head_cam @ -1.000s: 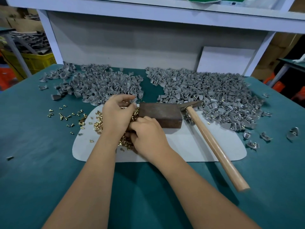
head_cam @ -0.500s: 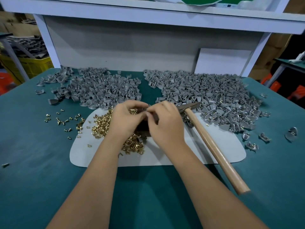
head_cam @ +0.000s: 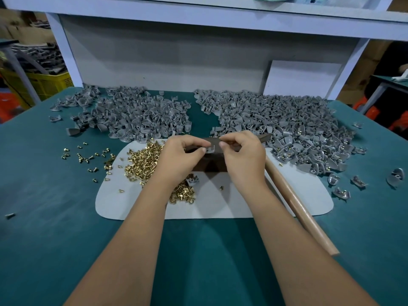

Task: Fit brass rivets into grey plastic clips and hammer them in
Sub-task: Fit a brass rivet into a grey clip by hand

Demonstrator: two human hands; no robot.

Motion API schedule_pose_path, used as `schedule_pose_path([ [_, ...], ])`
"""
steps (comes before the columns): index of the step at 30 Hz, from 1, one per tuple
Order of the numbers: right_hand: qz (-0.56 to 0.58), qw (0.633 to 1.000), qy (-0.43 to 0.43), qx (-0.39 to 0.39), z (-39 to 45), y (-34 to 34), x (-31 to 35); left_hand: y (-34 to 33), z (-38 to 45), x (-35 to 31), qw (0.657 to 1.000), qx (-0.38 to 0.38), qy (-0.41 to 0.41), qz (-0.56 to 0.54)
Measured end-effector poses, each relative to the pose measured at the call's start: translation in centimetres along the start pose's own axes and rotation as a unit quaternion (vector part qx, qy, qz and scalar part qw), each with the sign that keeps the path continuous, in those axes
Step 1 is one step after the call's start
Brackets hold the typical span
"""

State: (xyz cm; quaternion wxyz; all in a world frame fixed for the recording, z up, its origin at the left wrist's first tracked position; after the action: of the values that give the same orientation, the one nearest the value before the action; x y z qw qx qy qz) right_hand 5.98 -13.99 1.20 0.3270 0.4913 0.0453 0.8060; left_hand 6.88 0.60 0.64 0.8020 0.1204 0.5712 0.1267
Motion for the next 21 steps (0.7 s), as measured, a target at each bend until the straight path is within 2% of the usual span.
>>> schedule_pose_path([
  [5,0.038,0.999,-0.027,0.027,-0.19,-0.32,0.19,-0.13,-0.14,0.13,1.000,0.004,-0.006,-0.013],
  [11,0.019,0.998,0.006,0.064,-0.27,-0.47,0.46,-0.20,0.28,0.62,0.998,-0.019,-0.009,0.056],
  [17,0.043,0.996,-0.016,0.071,0.03,-0.27,0.80,-0.30,0.50,0.70,0.997,-0.027,-0.026,0.068],
  [21,-0.010,0.996,-0.023,0.084,-0.09,-0.50,0.72,-0.39,0.46,0.69,0.997,-0.028,-0.030,0.071],
])
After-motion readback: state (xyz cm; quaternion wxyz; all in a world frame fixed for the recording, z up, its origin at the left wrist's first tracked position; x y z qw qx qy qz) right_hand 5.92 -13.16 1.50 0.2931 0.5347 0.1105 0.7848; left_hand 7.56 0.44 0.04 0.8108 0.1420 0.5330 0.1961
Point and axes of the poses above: each hand's wrist, its own z-axis towards the middle knuckle, its own y-axis out of the back of the hand, x = y × z, the point moved 1 cm from there along z, towards the middle knuckle, and after that the axes turned 2 degrees about z, right-handed, at the moved point
